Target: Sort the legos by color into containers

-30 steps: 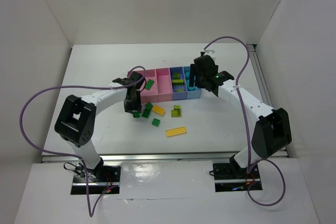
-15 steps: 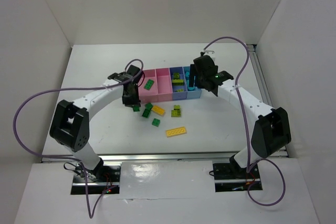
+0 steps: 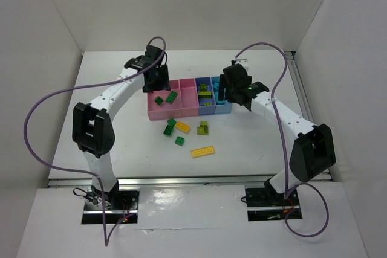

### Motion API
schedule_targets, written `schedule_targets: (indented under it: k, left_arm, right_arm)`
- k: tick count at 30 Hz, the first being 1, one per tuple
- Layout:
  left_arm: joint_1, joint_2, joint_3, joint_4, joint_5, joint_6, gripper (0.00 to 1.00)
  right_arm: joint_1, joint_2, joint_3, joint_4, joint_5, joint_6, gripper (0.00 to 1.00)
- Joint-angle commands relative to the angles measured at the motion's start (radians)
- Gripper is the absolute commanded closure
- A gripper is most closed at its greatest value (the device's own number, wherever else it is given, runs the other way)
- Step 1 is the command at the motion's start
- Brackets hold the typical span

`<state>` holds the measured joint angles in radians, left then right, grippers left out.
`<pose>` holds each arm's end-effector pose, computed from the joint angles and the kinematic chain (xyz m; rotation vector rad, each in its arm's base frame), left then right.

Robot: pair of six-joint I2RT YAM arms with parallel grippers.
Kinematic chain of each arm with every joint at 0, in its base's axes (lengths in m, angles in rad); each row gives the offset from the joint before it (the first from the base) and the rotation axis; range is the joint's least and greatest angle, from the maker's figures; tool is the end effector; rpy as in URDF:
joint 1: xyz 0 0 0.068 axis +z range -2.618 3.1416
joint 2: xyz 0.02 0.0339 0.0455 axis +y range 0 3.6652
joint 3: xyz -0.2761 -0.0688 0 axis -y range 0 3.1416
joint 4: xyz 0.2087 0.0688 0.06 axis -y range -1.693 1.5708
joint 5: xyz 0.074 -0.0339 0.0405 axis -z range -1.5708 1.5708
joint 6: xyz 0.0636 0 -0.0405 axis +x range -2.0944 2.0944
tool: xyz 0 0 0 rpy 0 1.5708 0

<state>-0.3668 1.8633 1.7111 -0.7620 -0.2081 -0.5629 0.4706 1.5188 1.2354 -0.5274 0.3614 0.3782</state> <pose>0.3764 -0.1305 0.2976 -0.3281 2.4412 -0.1461 0.2907 0.1227 0.2917 0.0617 2.3150 -0.0047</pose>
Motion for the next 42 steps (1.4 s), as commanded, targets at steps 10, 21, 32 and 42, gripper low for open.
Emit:
schedule_targets:
  k: [10, 21, 32, 42]
  left_arm:
    - [-0.156, -0.216, -0.442, 0.107, 0.147, 0.123, 0.15]
    - [-0.198, -0.083, -0.538, 0.217, 0.062, 0.083, 0.36]
    - [-0.198, -0.123, -0.404, 0.058, 0.003, 0.106, 0.79]
    - [-0.084, -0.049, -0.134, -0.014, -0.051, 0.149, 0.66]
  right_arm:
    - [0.011, -0.028, -0.014, -0.002, -0.001, 0.03, 0.22]
    - [0.022, -0.026, -0.014, -0.013, 0.008, 0.03, 0.22]
    - [0.022, -0.035, -0.036, -0.022, 0.017, 0.03, 0.22]
    - [0.031, -0.065, -0.063, -0.011, -0.01, 0.03, 0.22]
